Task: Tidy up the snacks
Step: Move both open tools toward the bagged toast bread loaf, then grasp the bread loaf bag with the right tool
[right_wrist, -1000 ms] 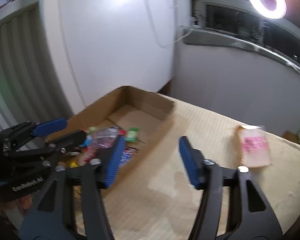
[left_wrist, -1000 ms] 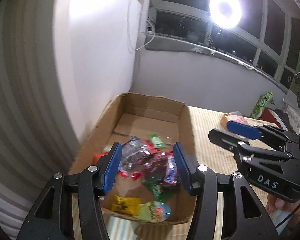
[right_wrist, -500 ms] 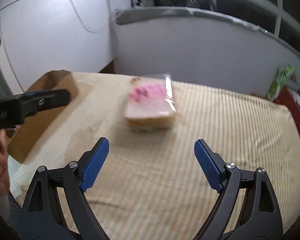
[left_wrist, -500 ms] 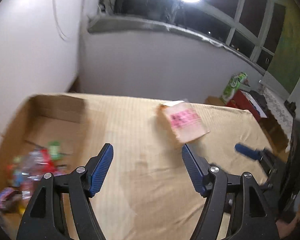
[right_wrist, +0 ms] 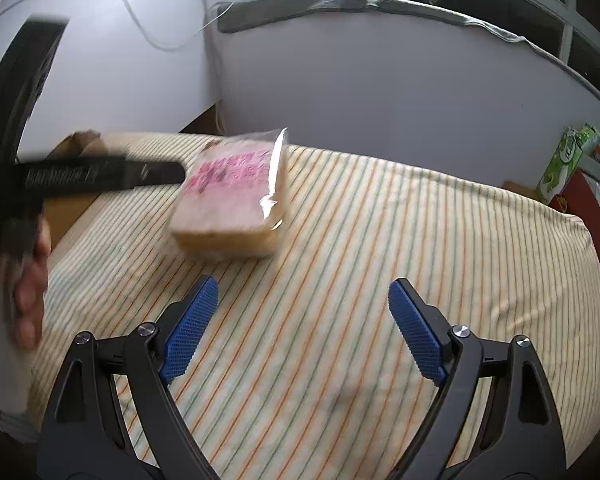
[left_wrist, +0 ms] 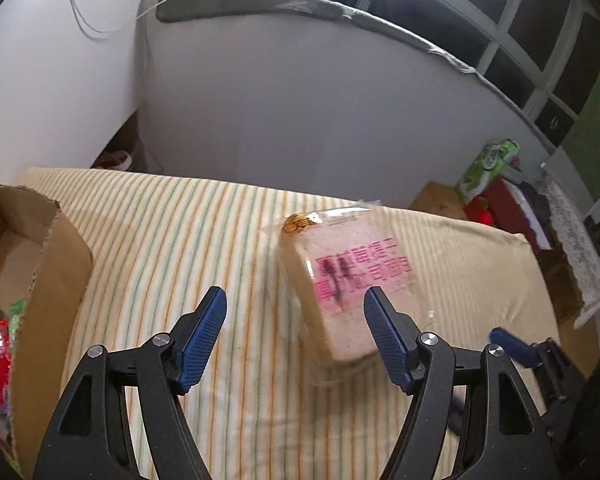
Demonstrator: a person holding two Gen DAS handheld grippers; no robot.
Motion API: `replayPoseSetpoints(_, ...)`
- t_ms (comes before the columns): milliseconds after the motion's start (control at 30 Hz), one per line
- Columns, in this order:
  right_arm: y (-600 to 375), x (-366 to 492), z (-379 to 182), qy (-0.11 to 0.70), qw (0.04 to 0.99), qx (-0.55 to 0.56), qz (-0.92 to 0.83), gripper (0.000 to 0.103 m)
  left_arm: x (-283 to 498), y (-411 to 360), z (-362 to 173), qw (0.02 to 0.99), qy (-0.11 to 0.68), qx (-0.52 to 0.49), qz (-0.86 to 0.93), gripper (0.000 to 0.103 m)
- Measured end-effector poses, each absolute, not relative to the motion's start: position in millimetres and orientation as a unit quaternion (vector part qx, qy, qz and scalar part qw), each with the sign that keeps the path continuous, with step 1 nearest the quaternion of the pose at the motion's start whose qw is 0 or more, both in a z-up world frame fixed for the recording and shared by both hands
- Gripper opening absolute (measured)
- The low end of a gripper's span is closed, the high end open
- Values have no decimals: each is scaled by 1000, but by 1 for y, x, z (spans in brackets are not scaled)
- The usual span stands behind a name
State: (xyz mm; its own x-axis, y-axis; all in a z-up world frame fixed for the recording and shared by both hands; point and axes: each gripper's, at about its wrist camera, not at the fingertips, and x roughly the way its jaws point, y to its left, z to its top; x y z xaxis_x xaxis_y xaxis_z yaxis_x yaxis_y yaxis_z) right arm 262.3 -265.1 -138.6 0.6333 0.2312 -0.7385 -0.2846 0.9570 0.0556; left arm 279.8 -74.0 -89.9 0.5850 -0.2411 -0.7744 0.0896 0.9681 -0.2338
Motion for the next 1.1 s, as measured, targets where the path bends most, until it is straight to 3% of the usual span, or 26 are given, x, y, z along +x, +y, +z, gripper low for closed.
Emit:
replayPoseSetpoints(200,-266,300,-129,417,893,6,169,89,260,-80,-100,888,439,-69,-118,71)
replayPoseSetpoints(567,-204,387,-138,500,828,-27,252,89,242,-101,-114,897,406,-18,-173,71)
replayPoseSetpoints(667,-197,399,-145,513,816,-12,266,77,248,-107,-111,901,393,-23,-184,71)
replayPoseSetpoints(1100,-209,401,-160,516,809,53,276,71,273,-116,-119,894,403,-31,-192,71)
